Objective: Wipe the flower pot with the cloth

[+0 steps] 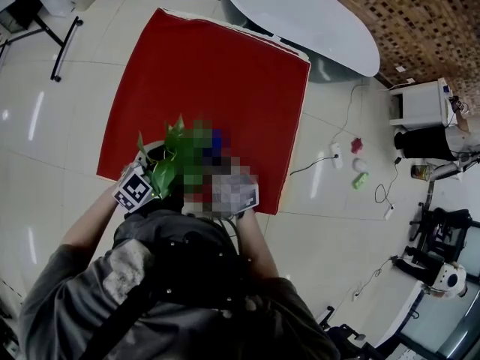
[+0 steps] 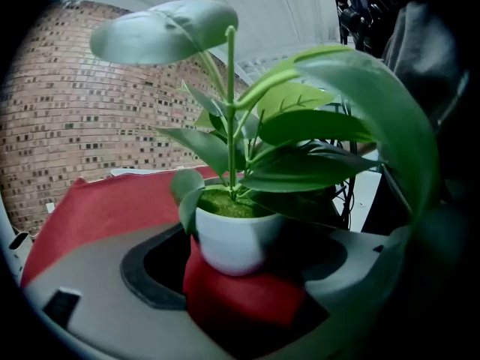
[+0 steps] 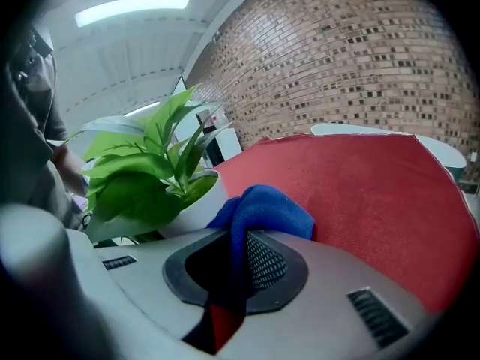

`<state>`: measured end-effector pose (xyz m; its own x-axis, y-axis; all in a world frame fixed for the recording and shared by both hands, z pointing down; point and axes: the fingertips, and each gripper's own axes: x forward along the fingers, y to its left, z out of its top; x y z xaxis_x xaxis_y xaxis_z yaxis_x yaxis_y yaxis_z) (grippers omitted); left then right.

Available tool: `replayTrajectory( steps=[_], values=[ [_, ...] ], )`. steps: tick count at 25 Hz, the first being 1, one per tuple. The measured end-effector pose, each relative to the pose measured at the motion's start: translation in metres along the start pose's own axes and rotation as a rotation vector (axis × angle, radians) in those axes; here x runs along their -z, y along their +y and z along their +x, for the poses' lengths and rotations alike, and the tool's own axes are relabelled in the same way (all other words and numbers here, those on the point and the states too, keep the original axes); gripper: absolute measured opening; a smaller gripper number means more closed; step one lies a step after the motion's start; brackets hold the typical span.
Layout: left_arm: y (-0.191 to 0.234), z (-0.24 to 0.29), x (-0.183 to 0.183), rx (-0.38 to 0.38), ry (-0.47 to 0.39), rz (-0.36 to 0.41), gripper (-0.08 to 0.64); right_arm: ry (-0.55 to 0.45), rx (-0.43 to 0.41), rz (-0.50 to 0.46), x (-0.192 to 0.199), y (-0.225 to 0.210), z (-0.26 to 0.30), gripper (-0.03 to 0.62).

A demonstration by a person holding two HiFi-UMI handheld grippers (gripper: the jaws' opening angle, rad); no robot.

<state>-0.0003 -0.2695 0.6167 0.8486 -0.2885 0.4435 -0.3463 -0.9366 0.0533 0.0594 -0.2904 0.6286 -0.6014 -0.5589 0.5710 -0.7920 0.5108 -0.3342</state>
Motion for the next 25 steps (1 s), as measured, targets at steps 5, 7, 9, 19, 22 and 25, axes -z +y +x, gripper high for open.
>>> replayTrajectory(
  steps=[5,7,9,19,22,25],
  values=[
    [0.004,0.001,-0.001,0.046,0.016,0.029,0.425,-0.008,0.013,0.003,-0.001,-0.001,0.0,0.058],
    [0.004,0.003,-0.003,0.028,0.017,0.027,0.425,-0.011,0.016,-0.002,-0.002,-0.005,-0.004,0.058],
    [0.002,0.006,-0.005,-0.014,0.014,0.024,0.425,-0.02,0.012,-0.008,-0.001,-0.01,-0.009,0.058],
    [-0.002,-0.034,0.028,-0.377,0.109,-0.105,0.422,-0.027,-0.053,-0.047,0.008,-0.006,-0.034,0.058],
    [-0.022,-0.042,0.034,-0.41,0.116,-0.154,0.422,-0.027,-0.073,-0.056,0.009,0.0,-0.041,0.058],
    [-0.039,-0.038,0.029,-0.422,0.117,-0.139,0.422,-0.028,-0.099,-0.058,0.01,0.009,-0.046,0.058]
  ],
)
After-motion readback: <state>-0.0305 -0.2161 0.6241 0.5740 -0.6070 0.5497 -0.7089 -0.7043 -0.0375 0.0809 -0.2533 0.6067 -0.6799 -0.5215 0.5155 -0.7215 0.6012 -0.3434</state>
